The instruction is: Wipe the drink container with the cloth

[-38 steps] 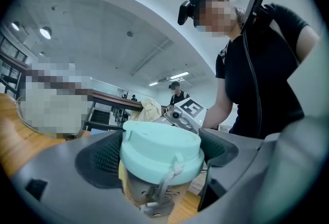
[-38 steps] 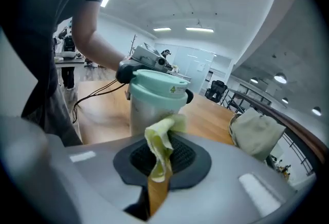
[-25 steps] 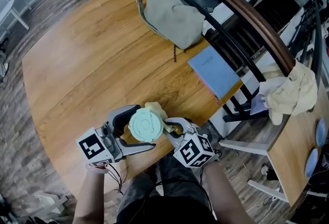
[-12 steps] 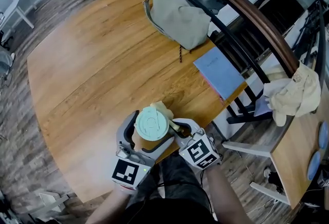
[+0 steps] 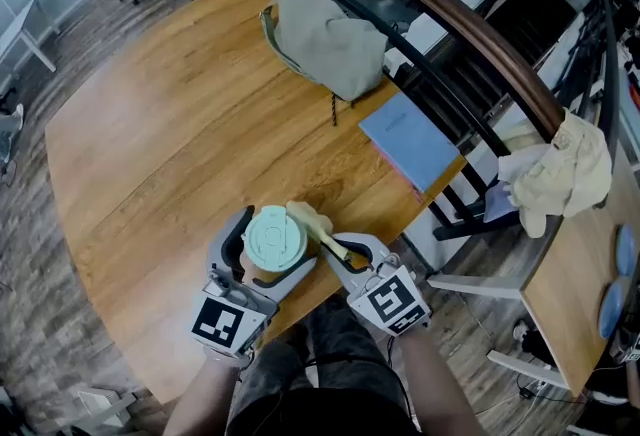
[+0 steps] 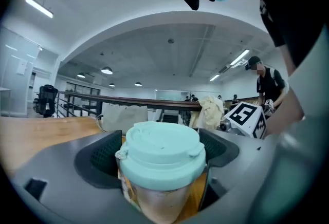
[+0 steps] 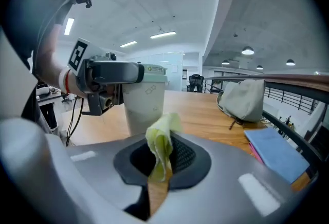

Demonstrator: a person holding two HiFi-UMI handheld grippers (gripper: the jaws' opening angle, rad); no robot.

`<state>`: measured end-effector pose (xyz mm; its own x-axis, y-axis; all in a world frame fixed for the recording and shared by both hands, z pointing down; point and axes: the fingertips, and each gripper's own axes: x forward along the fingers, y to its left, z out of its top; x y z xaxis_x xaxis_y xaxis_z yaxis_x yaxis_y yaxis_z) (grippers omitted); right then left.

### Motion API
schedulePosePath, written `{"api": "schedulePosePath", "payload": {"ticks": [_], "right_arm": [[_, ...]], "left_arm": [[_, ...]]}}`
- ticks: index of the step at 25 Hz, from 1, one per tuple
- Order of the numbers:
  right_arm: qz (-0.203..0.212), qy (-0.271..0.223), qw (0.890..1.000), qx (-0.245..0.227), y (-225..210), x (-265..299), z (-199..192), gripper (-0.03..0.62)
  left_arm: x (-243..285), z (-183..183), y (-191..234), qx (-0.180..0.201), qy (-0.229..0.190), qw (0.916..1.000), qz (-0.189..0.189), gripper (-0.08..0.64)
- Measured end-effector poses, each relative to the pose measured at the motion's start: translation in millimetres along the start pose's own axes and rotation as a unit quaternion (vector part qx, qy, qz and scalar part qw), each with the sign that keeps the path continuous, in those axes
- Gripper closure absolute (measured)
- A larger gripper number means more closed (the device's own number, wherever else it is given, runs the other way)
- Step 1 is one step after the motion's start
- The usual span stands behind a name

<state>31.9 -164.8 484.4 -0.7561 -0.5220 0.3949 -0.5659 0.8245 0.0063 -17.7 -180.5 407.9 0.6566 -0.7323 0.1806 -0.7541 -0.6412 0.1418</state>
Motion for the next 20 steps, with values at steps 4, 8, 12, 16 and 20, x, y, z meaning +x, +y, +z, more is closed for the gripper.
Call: {"api": "schedulePosePath", "payload": {"ticks": [4,8,12,16,20], "right_arm": [[0.010,-0.012,1.000,-0.014,4,0,13,0.568],[0.035,-0.028,0.998,-0.035,12,5,34,0.568],[0.070,-0.043,0.995,-0.058,21,11,59,0.568],[0.120,-0.061,0.989,-0.066,33,15,80,0.568],[0.159,-0.046,0.983,-0.080,38,23,83,0.568]], "left_arm": [[-4,12,11,-0.009,-0.044,0.9945,-0.095,0.092],[-13,7,26,-0.031,-0.045,0.9838,-0.171,0.092],[-22,6,33,-0.043,-0.055,0.9676,-0.243,0.092],[-28,5,32,-0.039,-0.057,0.9550,-0.288,0.092],[-31,4,30,-0.031,-0.052,0.9481,-0.312,0.092]]}}
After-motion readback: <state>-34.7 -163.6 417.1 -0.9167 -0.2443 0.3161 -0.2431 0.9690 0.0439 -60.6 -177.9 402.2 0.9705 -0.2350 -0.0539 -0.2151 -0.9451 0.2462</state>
